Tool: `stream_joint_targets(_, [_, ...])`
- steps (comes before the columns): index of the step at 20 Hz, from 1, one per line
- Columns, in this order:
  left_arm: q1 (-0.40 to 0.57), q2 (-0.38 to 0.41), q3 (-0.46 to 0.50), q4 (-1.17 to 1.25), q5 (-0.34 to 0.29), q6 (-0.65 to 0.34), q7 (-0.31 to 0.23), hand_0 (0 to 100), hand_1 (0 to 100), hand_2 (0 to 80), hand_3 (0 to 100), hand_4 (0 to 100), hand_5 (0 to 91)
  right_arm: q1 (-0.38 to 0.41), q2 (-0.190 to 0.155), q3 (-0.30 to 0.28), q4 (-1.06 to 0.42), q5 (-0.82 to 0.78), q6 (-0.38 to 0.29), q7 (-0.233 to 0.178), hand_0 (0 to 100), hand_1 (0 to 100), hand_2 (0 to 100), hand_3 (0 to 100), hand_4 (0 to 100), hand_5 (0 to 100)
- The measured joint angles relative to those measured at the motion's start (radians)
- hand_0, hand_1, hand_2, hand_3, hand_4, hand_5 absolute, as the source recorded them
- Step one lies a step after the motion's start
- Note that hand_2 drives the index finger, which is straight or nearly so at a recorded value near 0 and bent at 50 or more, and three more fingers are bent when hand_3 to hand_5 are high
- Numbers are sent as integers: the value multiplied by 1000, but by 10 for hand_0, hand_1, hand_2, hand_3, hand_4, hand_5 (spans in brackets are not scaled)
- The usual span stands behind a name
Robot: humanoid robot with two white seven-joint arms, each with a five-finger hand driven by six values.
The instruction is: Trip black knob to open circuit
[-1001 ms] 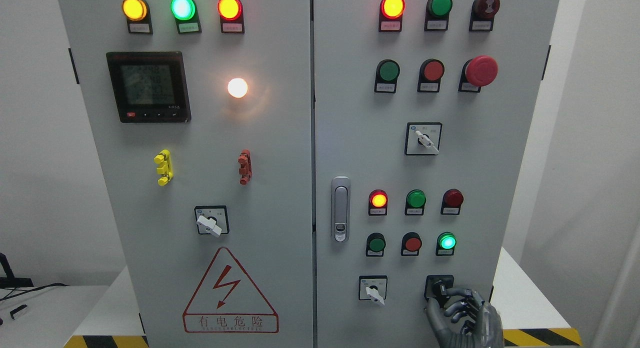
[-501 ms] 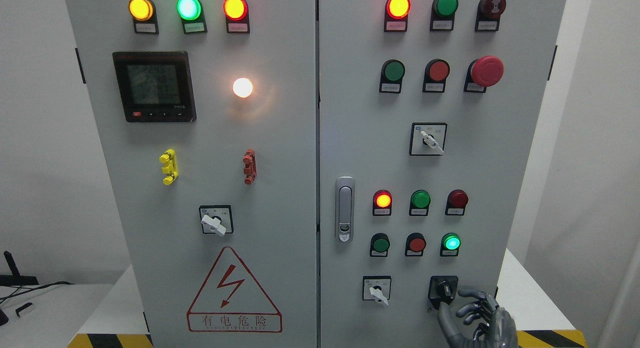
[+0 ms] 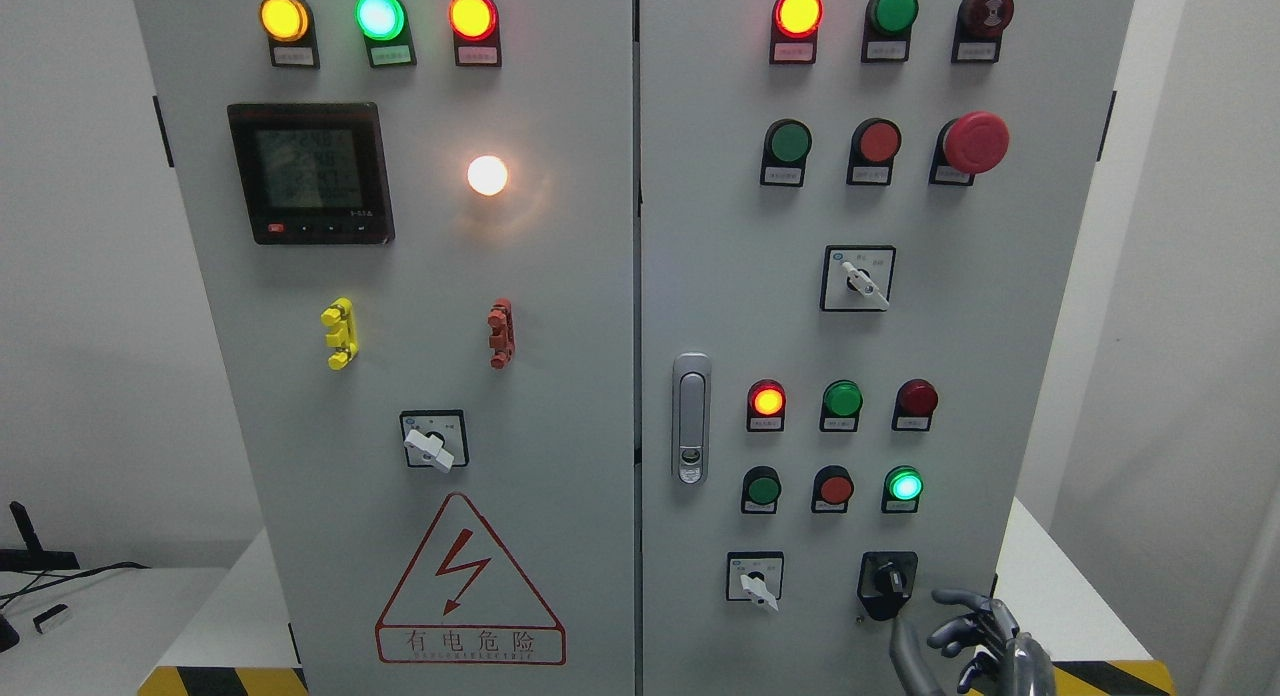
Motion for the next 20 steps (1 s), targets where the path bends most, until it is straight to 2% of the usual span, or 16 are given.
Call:
stream_joint_targets(4, [0, 0, 0, 0, 0, 0, 0, 120, 389, 0, 0, 0, 0, 78, -4, -3, -38, -51, -43, 103, 244, 202, 190, 368, 323, 321])
stream_joint_targets(7, [0, 0, 0, 0, 0, 0, 0, 120, 389, 0, 0, 0, 0, 141, -11, -4, -75, -104, -86, 188, 240, 101, 60, 187, 126, 128])
stream_joint_targets(9, [0, 0, 0, 0, 0, 0, 0, 120, 389, 0, 0, 0, 0, 181, -17, -5, -97, -129, -125, 240, 222, 50, 0, 85, 30, 42])
stream_joint_targets(13, [0, 0, 0, 0, 0, 0, 0, 120, 389, 0, 0, 0, 0, 249, -27, -7, -145, -180, -144, 320, 201, 10, 0, 29, 0, 1])
stream_joint_targets(20, [0, 0, 0, 0, 0, 0, 0, 120, 389, 0, 0, 0, 0, 298, -59, -8, -205, -308, -112, 413, 180, 0, 0, 6, 0, 0])
